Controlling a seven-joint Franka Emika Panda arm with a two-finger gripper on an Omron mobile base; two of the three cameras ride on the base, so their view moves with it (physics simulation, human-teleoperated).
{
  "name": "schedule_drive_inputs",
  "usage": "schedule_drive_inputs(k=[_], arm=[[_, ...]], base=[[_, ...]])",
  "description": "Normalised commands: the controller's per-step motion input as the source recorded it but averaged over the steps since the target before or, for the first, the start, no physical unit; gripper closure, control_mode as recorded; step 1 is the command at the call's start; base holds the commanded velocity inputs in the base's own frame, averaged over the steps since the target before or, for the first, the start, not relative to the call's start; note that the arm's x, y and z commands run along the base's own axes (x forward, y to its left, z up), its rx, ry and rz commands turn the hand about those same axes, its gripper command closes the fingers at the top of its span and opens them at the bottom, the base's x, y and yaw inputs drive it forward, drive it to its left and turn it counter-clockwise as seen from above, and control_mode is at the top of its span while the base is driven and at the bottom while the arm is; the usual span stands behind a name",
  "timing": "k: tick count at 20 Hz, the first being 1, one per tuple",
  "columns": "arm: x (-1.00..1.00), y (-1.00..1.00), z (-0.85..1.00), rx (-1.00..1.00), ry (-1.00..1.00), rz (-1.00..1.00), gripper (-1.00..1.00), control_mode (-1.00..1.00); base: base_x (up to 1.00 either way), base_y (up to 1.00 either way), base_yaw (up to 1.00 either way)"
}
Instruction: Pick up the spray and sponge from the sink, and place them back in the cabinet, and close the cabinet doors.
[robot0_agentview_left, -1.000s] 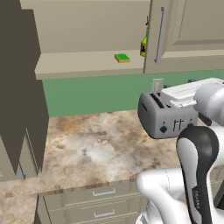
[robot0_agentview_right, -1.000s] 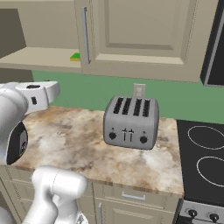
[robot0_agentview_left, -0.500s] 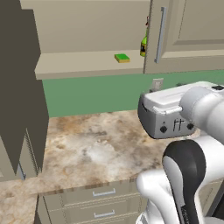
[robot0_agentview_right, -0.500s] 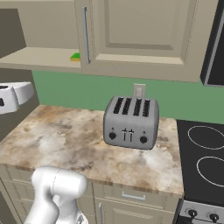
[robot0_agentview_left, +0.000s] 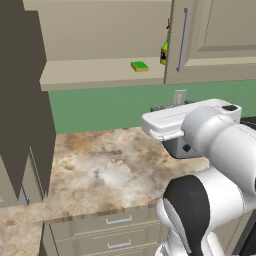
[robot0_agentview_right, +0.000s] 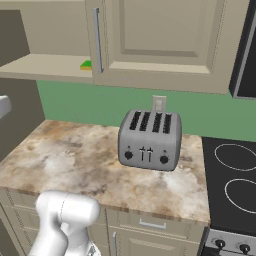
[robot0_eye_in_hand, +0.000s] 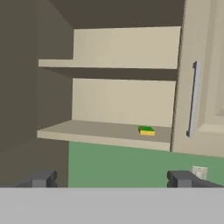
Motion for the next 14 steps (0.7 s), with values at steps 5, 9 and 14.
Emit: schedule_drive_inputs(k=[5, 9, 14], arm=[[-0.1, 0.36, 0.0, 0.0, 0.0, 0.0, -1.0, -1.0], [-0.04, 0.24, -0.04, 0.0, 0.0, 0.0, -1.0, -1.0], [-0.01, 0.17, -0.04, 0.0, 0.0, 0.02, -1.0, -1.0]], base=[[0.0, 0.0, 0.0], [0.0, 0.0, 0.0], [0.0, 0.0, 0.0]])
